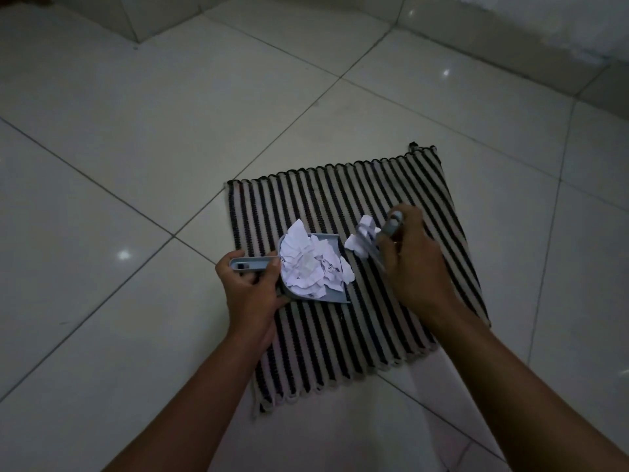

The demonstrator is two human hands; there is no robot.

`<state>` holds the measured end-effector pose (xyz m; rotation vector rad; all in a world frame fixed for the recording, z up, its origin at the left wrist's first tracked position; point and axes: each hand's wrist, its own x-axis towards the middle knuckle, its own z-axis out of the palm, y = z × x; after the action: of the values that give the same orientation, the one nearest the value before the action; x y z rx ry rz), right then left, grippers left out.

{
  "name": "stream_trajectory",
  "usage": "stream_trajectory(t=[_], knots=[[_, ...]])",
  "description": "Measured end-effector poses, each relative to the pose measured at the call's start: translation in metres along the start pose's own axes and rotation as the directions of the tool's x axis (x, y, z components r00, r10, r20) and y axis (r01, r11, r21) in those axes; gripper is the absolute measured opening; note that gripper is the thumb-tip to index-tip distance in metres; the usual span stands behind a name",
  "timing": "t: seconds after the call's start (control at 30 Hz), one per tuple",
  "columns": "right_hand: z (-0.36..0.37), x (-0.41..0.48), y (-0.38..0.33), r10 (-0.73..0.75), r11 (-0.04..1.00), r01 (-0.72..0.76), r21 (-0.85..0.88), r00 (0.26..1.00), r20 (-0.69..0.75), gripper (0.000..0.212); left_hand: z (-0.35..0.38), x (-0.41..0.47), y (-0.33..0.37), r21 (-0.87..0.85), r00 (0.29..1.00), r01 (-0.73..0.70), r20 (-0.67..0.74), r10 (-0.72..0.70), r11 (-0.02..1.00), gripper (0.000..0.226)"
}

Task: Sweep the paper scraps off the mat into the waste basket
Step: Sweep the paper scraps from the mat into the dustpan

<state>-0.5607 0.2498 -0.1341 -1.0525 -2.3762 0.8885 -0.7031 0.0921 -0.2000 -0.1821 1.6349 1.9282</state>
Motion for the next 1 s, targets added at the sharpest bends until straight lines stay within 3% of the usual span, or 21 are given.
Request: stream_trajectory(t=[0.17, 0.3, 0.5, 0.7, 0.83, 1.0], knots=[[-0.005, -0.014, -0.009, -0.105, 0.994, 0.104, 0.017, 0.972, 0.209, 0.029, 0.001, 0.002, 0.002, -0.005, 1.0, -0.006, 0.013, 0.006, 1.0, 0.05], [-0.022, -0.003, -0.001, -0.052, 0.992, 0.05, 0.119, 0.999, 0.013, 0.028, -0.001, 0.001, 0.003, 0.012, 1.0, -0.016, 0.017, 0.016, 1.0, 0.05], [-0.039, 0.018, 0.028, 0.079, 0.997, -0.077, 0.016, 0.98, -0.185, 0.031, -0.002, -0.002, 0.004, 0.019, 1.0, -0.016, 0.025, 0.015, 1.0, 0.053], [-0.018, 0.001, 0.018, 0.022, 0.998, -0.025, -0.061, 0.999, -0.047, 0.013, -0.001, -0.006, 0.004, 0.02, 0.999, 0.011, 0.039, -0.012, 1.0, 0.054], [-0.016, -0.01, 0.011, -0.007, 1.0, 0.007, -0.014, 0.999, 0.032, 0.022, -0.003, -0.008, 0.007, 0.012, 0.999, 0.004, 0.035, -0.005, 1.0, 0.053], [-0.027, 0.006, 0.008, 0.021, 0.999, -0.019, 0.035, 0.996, -0.082, 0.026, -0.009, -0.008, 0.008, 0.037, 1.0, 0.007, 0.014, -0.007, 0.999, 0.051]])
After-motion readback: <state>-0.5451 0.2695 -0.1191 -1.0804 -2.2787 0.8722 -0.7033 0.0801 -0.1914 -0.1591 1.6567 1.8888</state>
